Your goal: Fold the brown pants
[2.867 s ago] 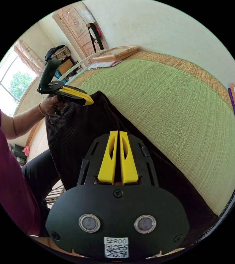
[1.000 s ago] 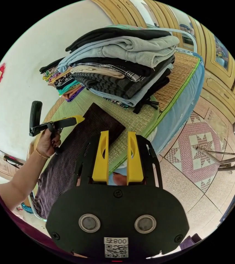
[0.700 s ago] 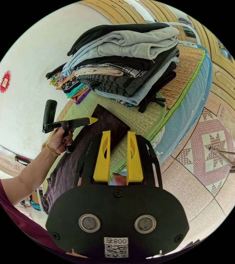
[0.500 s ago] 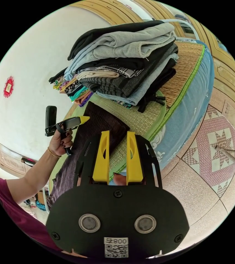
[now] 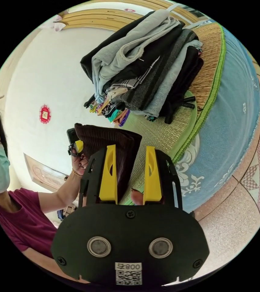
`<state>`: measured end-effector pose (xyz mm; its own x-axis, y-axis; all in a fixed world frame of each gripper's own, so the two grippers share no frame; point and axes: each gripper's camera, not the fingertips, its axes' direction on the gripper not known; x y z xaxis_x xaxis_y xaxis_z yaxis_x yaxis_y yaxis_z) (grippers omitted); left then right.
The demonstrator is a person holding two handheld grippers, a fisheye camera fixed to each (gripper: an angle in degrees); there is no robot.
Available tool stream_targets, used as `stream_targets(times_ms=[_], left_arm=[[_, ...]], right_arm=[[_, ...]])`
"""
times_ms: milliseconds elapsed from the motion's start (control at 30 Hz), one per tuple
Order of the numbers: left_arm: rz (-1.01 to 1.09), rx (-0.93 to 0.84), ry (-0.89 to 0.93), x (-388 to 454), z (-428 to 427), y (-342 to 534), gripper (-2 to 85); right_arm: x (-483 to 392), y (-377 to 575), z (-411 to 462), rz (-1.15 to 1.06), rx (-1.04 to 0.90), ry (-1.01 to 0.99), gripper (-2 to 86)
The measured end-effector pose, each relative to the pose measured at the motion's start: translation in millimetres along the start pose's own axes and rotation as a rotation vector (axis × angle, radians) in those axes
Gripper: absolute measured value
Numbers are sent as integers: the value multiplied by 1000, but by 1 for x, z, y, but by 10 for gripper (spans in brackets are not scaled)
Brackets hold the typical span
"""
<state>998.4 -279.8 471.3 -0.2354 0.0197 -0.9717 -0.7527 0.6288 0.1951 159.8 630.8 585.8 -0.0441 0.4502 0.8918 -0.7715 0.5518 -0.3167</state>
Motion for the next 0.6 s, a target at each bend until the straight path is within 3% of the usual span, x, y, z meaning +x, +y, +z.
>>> stream_targets(times_ms=[367, 600], left_arm=[[40, 29, 96, 23, -22, -8, 42], [-68, 75, 14, 10, -47, 2, 42]], right_arm=[[54, 3, -1, -56, -9, -525, 119], [59, 5, -5, -47, 21, -496, 69]])
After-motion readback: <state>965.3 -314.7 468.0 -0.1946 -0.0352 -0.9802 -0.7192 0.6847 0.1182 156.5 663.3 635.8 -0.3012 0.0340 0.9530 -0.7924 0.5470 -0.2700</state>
